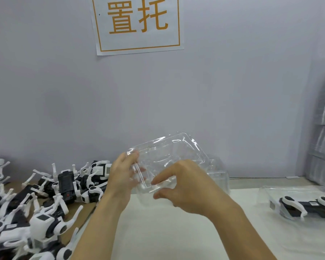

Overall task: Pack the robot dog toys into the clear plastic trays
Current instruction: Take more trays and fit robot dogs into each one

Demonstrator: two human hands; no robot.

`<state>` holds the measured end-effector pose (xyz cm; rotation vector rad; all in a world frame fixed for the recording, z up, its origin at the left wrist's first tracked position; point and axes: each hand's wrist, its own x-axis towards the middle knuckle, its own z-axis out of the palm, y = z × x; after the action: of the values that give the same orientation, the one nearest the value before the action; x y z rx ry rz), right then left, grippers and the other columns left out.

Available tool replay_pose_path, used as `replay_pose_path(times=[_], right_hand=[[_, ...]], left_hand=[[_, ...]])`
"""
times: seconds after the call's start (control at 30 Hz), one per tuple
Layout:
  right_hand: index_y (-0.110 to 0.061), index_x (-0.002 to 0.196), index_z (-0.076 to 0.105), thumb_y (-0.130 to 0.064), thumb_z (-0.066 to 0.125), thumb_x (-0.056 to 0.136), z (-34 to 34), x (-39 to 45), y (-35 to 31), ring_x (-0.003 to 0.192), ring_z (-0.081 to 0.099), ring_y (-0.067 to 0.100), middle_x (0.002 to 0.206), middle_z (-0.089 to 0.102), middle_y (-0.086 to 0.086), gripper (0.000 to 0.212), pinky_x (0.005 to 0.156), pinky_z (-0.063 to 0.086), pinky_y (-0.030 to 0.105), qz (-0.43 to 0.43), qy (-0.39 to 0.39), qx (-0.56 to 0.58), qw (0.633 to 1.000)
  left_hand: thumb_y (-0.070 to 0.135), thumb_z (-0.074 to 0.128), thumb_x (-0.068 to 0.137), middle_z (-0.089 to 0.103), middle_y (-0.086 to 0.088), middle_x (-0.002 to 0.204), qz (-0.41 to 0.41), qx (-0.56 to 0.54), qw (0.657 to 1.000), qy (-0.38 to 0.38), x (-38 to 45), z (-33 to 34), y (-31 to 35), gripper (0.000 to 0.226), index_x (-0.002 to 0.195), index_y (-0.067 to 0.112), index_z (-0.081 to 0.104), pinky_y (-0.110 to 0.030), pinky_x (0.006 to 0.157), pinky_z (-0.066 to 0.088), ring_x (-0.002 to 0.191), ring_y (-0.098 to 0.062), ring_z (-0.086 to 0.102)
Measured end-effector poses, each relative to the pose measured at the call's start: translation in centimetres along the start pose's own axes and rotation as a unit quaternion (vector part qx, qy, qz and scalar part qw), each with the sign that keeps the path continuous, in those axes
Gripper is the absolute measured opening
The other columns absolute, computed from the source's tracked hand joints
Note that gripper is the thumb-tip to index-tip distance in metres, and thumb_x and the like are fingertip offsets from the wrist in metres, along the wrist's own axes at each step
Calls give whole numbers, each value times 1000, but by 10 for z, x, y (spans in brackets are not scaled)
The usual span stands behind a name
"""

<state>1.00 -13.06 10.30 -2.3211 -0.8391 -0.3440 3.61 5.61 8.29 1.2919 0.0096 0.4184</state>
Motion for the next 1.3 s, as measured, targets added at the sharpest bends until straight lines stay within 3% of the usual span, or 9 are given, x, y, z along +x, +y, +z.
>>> replay_pose_path(times=[0.07,0.2,0.3,0.4,0.57,0.7,0.83,1.0,1.3], right_hand=[[-32,97,77,-39,77,83,-5,-1,1,49,61,-7,97,72,-22,15,61,49,14,-7,24,97,995],[-29,85,77,-17,70,89,-28,-1,12,49,64,21,80,70,-21,14,49,43,15,24,273,177,945],[-27,85,71,-15,62,91,-41,-2,23,50,59,11,72,66,-17,16,52,46,17,98,376,146,910],[-24,87,63,-26,58,94,-45,-4,25,60,68,14,70,68,-6,9,62,58,32,219,303,161,913],[-18,93,60,-65,54,89,-35,0,8,68,75,15,90,74,8,48,62,61,29,270,77,293,914],[-22,129,50,-55,62,89,-20,7,9,90,66,7,101,67,-5,53,78,51,27,257,170,248,918],[-29,127,56,-17,54,94,-25,0,25,86,60,6,93,63,-12,36,84,52,36,222,257,123,932],[-37,116,64,-15,55,94,-33,-3,29,94,65,16,94,65,-16,33,85,55,40,190,196,49,961],[-39,115,63,-26,70,90,-11,-1,31,87,55,7,90,64,-19,29,70,40,26,156,118,-71,978]], left_hand=[[32,66,85,56,-1,96,6,-37,999,9,2,-2,-2,17,100,26,71,-37,66,50,77,-19,61],[31,65,71,60,4,84,32,-74,997,0,0,-6,-1,30,99,24,71,-41,73,44,73,-18,56],[30,64,75,61,4,82,56,-85,995,12,0,-4,-1,25,99,25,70,-35,67,44,69,-16,57],[31,61,92,50,-4,99,75,-123,989,45,1,4,-3,15,104,24,64,-41,71,45,76,-20,54],[46,57,94,51,2,95,113,-101,988,41,-7,33,-7,26,109,26,51,-29,71,58,73,-8,65],[54,58,82,58,7,95,94,-62,993,-25,-16,45,-16,33,103,28,54,-35,80,54,88,-12,63],[53,52,93,60,10,94,99,-20,995,27,-13,39,-14,30,92,23,56,-34,83,48,98,-13,60],[53,51,94,64,10,108,108,-6,994,32,-9,18,4,31,110,27,58,-39,89,50,103,-16,62],[75,64,66,60,16,119,57,309,930,-191,-14,2,22,54,116,56,53,-27,79,49,101,-7,64]])
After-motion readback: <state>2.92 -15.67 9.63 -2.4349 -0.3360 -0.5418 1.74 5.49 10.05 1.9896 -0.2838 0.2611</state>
